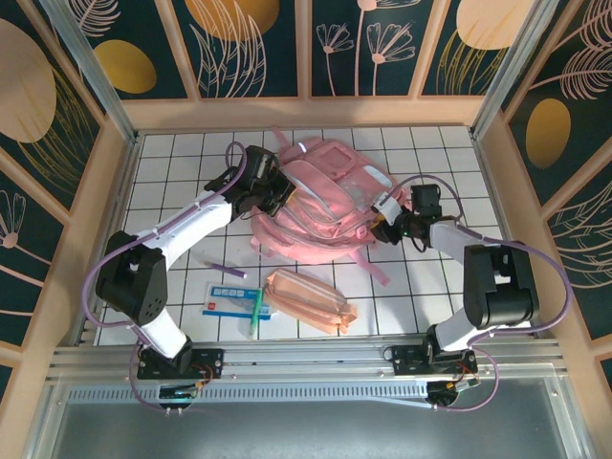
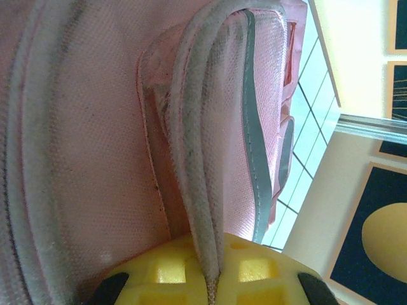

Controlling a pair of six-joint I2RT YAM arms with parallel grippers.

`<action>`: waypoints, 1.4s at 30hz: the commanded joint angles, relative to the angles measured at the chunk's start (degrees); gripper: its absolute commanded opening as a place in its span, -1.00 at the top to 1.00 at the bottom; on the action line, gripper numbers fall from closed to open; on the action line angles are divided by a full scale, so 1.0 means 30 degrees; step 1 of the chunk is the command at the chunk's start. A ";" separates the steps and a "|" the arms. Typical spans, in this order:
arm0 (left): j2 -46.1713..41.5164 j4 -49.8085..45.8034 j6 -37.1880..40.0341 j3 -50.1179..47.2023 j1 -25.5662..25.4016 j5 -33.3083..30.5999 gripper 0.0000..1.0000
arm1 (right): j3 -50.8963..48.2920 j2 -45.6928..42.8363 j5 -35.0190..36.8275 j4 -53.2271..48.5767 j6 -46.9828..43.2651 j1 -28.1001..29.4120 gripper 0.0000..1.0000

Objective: Pack books, pencil case, and school supplies into a backpack

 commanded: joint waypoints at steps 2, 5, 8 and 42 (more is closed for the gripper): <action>-0.0847 0.1215 0.0501 0.0552 -0.0098 0.1436 1.00 | 0.1214 0.1025 -0.4336 -0.2789 -0.4833 -0.0506 0.65; -0.0677 0.1446 0.0531 0.0508 -0.0094 0.1427 1.00 | 0.2531 0.1821 -0.5221 -0.5507 -0.6505 -0.0653 1.00; -0.0343 0.1722 0.0502 0.0507 -0.0080 0.1348 1.00 | 0.2574 0.1762 -0.5301 -0.6404 -0.7307 -0.0493 1.00; 0.0441 0.5350 -0.2046 -0.1363 0.0162 -0.2143 1.00 | 0.3084 0.2339 -0.3105 -0.5599 -0.1581 0.0613 0.68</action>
